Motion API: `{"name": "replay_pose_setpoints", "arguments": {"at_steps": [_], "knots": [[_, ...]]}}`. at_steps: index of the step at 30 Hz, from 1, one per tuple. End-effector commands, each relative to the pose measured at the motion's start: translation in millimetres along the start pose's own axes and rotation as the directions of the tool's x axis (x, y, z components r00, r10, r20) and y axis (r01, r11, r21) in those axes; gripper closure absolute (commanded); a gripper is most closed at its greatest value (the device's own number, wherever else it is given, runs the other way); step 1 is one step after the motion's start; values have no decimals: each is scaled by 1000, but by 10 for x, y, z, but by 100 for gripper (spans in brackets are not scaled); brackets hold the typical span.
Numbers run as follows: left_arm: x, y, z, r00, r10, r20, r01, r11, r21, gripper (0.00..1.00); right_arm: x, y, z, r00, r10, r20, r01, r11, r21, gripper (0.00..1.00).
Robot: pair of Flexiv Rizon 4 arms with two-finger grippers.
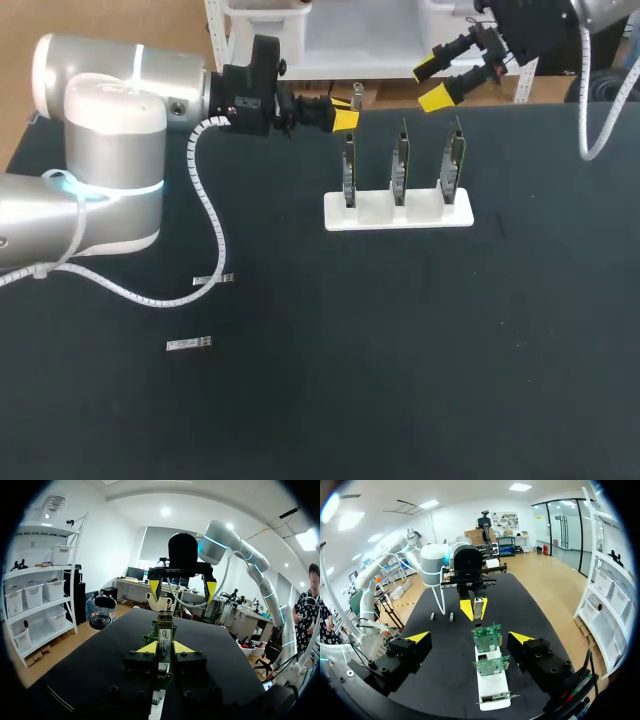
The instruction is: Pick up the optical module with the left hand, and insert it into the network port with the right hand.
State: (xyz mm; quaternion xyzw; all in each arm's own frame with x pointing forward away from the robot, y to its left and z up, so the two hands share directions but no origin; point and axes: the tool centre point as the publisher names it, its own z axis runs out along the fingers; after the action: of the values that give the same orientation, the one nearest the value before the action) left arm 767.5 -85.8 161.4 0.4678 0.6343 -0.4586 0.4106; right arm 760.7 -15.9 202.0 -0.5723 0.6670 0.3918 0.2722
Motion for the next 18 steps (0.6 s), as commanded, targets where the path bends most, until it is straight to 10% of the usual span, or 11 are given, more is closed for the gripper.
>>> {"name": "replay_pose_setpoints", "arguments": {"at_steps": [1, 18], "knots": [[6, 14, 6, 1000, 1, 2, -1, 1000, 2, 100, -15, -45, 17, 1000, 15, -22, -14, 999, 37, 0], [6, 14, 6, 1000, 1, 2, -1, 1000, 2, 100, -96, -136, 104, 998, -29, -64, 29, 1000, 9, 0]]}}
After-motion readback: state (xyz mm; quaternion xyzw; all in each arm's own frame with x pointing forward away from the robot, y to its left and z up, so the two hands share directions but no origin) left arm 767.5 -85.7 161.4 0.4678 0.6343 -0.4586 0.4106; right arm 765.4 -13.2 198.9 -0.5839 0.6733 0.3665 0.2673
